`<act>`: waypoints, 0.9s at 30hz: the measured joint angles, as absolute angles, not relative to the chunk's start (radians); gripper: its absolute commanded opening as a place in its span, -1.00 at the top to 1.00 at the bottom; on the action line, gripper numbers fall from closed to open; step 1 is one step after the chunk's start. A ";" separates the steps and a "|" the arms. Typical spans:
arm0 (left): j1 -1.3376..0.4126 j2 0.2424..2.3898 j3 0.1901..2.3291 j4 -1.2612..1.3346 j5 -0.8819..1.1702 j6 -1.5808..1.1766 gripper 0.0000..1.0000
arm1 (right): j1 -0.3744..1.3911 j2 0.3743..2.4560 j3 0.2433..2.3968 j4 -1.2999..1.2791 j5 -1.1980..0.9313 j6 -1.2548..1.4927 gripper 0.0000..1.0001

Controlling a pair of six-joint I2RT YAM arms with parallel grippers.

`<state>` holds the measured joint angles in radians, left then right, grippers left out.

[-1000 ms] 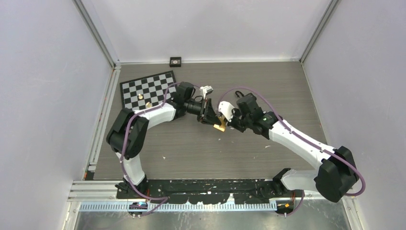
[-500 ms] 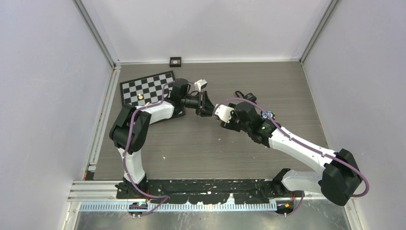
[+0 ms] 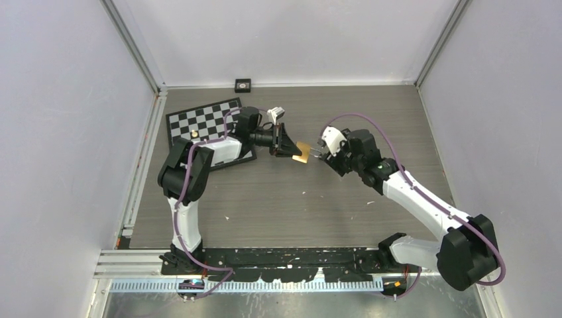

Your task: Unlock with the key

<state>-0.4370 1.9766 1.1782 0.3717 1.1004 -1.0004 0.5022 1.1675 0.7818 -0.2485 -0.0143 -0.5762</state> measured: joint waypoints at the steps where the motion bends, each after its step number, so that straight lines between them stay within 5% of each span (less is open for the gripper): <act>1: -0.438 1.979 1.184 0.358 1.101 -0.982 1.00 | 0.478 1.170 0.784 -0.253 -0.022 -0.563 -0.23; 10: -0.439 2.070 1.380 0.081 1.076 -0.590 1.00 | 0.461 1.154 0.784 -0.282 -0.081 -0.513 -0.23; 27: -0.438 2.073 1.216 -0.123 1.056 -0.242 1.00 | 0.454 1.163 0.787 -0.307 -0.103 -0.497 -0.23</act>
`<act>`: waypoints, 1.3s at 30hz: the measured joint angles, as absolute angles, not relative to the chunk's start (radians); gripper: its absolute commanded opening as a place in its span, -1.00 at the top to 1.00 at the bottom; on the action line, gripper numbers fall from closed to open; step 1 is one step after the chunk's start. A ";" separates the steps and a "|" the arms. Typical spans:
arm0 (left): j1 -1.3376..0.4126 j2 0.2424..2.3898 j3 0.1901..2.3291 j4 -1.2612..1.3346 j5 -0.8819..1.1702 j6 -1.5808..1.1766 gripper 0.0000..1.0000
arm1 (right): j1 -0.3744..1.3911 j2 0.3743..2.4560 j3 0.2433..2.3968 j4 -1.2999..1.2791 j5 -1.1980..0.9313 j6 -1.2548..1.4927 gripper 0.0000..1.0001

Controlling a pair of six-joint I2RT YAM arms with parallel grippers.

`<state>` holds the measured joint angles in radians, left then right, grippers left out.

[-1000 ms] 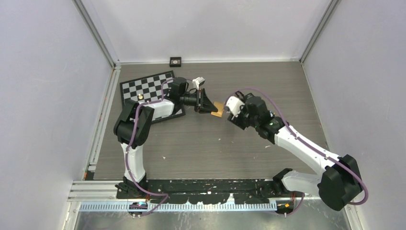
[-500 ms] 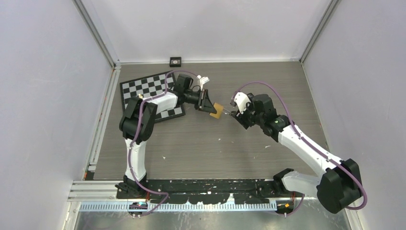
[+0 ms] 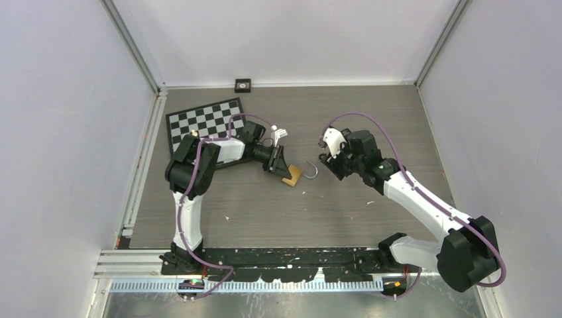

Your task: Unlock with the key

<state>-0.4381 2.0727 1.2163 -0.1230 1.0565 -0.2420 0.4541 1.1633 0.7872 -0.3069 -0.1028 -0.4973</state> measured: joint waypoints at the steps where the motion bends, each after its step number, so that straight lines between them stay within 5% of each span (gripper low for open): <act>1: -0.438 2.072 1.209 -0.133 1.056 -0.234 1.00 | 0.454 1.163 0.787 -0.309 -0.103 -0.497 -0.23; 12: -0.437 2.093 1.269 -0.197 1.045 -0.290 0.83 | 0.454 1.176 0.797 -0.326 -0.107 -0.496 -0.24; 33: -0.364 2.456 1.932 -0.669 1.015 -0.206 0.39 | 0.441 1.147 0.797 -0.331 -0.106 -0.504 -0.25; 39: -0.364 2.498 2.008 -0.751 0.992 -0.210 -0.01 | 0.441 1.143 0.797 -0.335 -0.107 -0.516 -0.24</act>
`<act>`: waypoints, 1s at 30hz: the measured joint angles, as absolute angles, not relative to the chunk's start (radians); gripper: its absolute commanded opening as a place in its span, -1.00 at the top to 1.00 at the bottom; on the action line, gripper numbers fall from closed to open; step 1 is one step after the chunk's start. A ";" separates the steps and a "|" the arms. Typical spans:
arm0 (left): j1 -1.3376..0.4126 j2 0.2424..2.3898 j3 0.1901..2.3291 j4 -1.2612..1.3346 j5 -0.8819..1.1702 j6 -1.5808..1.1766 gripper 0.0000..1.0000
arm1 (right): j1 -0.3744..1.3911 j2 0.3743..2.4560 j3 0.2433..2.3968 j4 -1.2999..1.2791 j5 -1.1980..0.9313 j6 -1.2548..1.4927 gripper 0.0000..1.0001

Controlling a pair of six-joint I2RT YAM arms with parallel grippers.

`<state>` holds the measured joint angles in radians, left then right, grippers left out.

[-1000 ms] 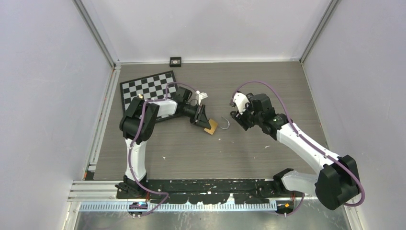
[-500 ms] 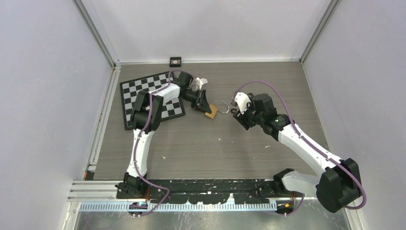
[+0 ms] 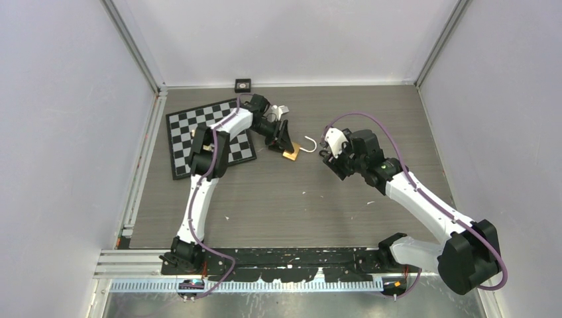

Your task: Unlock with the key

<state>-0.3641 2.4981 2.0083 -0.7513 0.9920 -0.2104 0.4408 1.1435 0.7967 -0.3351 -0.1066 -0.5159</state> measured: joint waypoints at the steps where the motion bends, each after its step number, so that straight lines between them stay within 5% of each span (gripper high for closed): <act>1: -0.364 2.498 2.017 -0.759 0.990 -0.211 -0.05 | 0.441 1.143 0.797 -0.338 -0.107 -0.517 -0.25; 11: -0.370 2.486 2.046 -0.793 0.987 -0.211 -0.75 | 0.437 1.143 0.797 -0.362 -0.117 -0.520 -0.24; 30: -0.393 2.325 1.972 -0.810 0.443 -0.072 -0.97 | 0.428 1.143 0.797 -0.368 -0.122 -0.519 -0.33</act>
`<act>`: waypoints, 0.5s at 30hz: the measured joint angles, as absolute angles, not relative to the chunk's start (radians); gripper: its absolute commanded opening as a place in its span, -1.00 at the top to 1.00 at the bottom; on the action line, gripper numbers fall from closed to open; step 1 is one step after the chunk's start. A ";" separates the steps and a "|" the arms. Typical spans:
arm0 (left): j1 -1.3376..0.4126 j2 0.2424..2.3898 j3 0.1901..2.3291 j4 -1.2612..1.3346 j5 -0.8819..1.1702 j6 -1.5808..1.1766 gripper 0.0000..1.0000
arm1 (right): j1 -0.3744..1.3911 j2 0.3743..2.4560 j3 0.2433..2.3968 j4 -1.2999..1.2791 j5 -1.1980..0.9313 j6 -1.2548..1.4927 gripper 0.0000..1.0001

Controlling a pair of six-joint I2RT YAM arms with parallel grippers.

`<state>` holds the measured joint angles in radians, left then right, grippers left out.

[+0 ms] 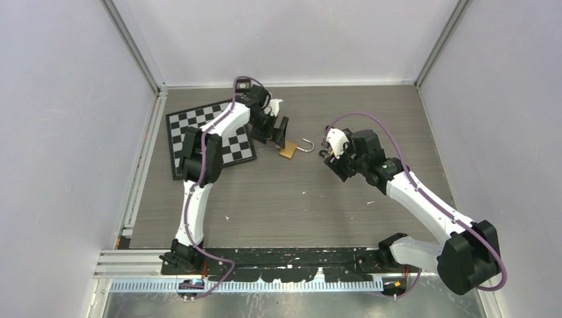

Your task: Unlock with the key

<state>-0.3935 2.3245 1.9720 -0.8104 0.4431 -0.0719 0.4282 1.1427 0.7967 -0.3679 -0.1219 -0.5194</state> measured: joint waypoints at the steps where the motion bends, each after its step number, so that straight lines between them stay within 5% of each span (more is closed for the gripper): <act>1: -0.395 2.308 1.952 -0.805 0.417 -0.064 -0.98 | 0.425 1.143 0.797 -0.368 -0.121 -0.518 -0.36; 6: -0.395 2.174 1.827 -0.758 0.303 -0.012 -0.99 | 0.390 1.137 0.800 -0.363 -0.095 -0.493 -0.67; 15: -0.395 1.824 1.567 -0.558 0.086 0.076 -0.99 | 0.296 1.137 0.876 -0.347 0.029 -0.384 -0.73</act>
